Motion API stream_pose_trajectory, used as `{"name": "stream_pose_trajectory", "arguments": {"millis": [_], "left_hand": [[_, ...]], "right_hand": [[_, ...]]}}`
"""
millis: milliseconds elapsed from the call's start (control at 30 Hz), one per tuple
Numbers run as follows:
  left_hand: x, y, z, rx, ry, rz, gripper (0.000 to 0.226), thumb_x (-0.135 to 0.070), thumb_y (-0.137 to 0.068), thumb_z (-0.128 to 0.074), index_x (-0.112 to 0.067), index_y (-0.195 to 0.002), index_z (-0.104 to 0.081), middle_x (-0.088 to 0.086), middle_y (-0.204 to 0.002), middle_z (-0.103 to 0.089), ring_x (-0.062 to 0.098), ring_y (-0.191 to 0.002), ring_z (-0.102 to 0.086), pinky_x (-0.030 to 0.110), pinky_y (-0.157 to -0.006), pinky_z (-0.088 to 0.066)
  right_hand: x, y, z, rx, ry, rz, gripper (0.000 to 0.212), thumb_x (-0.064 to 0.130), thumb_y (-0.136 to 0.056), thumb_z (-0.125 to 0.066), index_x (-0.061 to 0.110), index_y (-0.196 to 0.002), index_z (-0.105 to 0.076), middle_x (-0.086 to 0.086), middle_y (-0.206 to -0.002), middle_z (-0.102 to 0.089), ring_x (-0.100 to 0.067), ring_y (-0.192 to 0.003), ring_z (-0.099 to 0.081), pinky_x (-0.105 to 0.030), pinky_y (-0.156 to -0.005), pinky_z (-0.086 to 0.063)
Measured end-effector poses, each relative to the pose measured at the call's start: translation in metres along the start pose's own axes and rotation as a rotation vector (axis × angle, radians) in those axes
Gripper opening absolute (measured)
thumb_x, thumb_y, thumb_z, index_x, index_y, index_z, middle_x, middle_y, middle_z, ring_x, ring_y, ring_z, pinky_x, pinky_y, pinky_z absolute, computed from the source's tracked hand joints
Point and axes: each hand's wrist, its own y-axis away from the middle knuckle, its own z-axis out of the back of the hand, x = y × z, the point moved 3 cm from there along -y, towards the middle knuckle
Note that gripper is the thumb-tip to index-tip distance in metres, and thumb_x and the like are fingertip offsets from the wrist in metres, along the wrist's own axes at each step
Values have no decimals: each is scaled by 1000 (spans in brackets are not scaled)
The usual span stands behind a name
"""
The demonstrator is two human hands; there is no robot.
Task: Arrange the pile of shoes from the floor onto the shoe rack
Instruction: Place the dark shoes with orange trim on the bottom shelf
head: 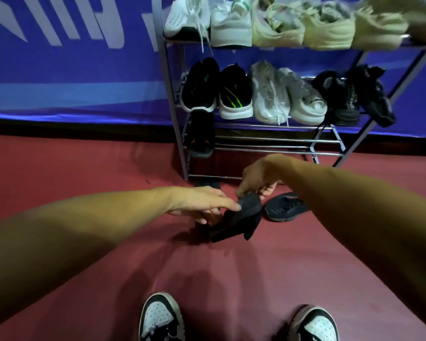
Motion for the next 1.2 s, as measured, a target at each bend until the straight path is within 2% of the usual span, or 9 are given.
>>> {"name": "stream_pose_trajectory", "arguments": {"millis": [167, 300, 533, 600, 667, 733, 833, 967, 1200], "left_hand": [[-35, 4, 9, 37, -231, -48, 63, -31, -77, -84, -32, -133, -54, -3, -123, -65, 17, -114, -63, 32, -83, -50], [-43, -23, 14, -120, -200, -190, 42, -19, -77, -77, -26, -118, -66, 4, -97, -70, 18, -82, -65, 33, -71, -46], [-40, -48, 32, -246, -58, -229, 14, -21, -92, -63, -29, -101, -71, -11, -75, -66, 3, -65, -57, 13, -52, -40], [-36, -49, 36, -281, -22, -210, 16, -31, -89, -66, -25, -102, -73, -12, -80, -72, 1, -69, -64, 14, -62, -49], [-32, -50, 35, -298, -11, -198, 40, -46, -74, -68, -21, -104, -75, 1, -100, -77, 12, -86, -67, 31, -86, -54], [-28, -52, 33, -305, 18, -188, 48, -52, -68, -66, -19, -102, -74, 10, -104, -76, 15, -85, -66, 37, -84, -51], [-24, -53, 31, -343, 96, -182, 20, -42, -88, -59, -25, -95, -68, 2, -87, -68, 9, -68, -58, 31, -66, -42], [-15, -53, 32, -357, 204, -130, 20, -41, -84, -61, -27, -98, -63, -4, -79, -58, 14, -79, -62, 23, -57, -42], [5, -48, 24, -212, 414, -42, 28, -29, -83, -69, -23, -107, -57, 7, -108, -73, 19, -84, -70, 26, -61, -45]], "right_hand": [[-30, 26, 11, 102, -392, -70, 40, 49, -97, -55, 14, -81, -64, -3, -67, -63, -9, -47, -55, -17, -50, -41], [-43, 25, 18, 11, -529, -46, 53, 58, -98, -48, 14, -73, -63, -2, -58, -63, -7, -42, -51, -16, -46, -36], [-68, 11, 20, -76, -816, 71, 42, 45, -100, -46, 15, -77, -65, -2, -66, -69, -5, -46, -52, -13, -43, -37], [-74, 9, 22, -104, -915, 125, 35, 42, -99, -52, 14, -85, -66, -2, -69, -70, -6, -51, -53, -14, -43, -41], [-80, 4, 23, -127, -969, 170, 35, 44, -99, -55, 14, -89, -70, -2, -80, -72, -9, -63, -58, -14, -53, -43], [-84, -2, 19, -151, -983, 205, 29, 46, -96, -58, 21, -88, -70, -2, -90, -73, -15, -84, -62, -20, -67, -41], [-87, 0, 7, -192, -903, 215, 19, 35, -95, -63, 20, -105, -70, -5, -96, -72, -13, -74, -60, -22, -64, -41], [-83, 6, -7, -165, -760, 237, 37, 28, -92, -70, 27, -128, -62, -5, -114, -73, -14, -83, -63, -25, -69, -43], [-72, -6, -10, -327, -587, 248, 13, 26, -93, -71, 22, -106, -74, -2, -88, -66, -10, -65, -52, -16, -49, -41]]}}
